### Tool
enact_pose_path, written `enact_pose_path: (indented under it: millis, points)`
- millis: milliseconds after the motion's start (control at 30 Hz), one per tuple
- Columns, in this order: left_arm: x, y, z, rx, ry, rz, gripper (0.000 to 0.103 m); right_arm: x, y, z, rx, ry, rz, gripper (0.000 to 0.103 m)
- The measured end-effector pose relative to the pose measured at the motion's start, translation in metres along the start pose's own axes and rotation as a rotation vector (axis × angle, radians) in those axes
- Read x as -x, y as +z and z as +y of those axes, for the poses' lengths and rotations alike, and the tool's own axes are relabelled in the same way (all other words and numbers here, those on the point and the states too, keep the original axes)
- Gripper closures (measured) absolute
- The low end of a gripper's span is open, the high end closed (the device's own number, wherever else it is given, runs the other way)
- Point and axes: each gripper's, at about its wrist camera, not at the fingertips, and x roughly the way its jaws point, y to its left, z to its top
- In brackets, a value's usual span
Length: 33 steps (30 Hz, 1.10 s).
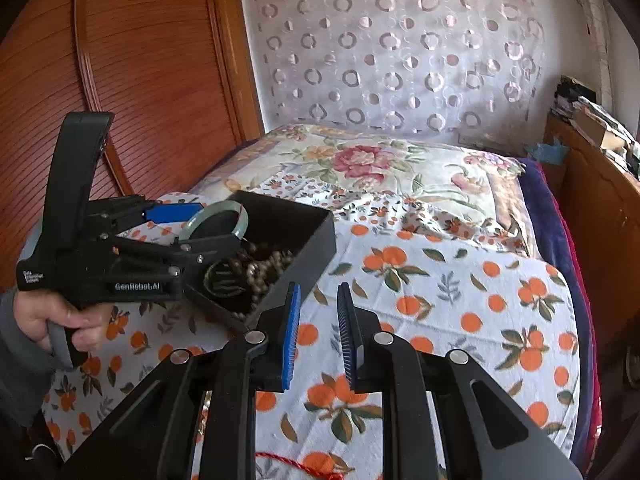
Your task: Organize jewelry
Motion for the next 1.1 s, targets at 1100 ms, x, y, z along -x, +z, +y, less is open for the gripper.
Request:
enact_pose_path:
  millis: [1100]
  points:
    - [0.051,-0.072,-0.026,0.008,-0.108,0.036,0.026,0.018,-0.071,0.007,-0.008,-0.037,0.100,0.082]
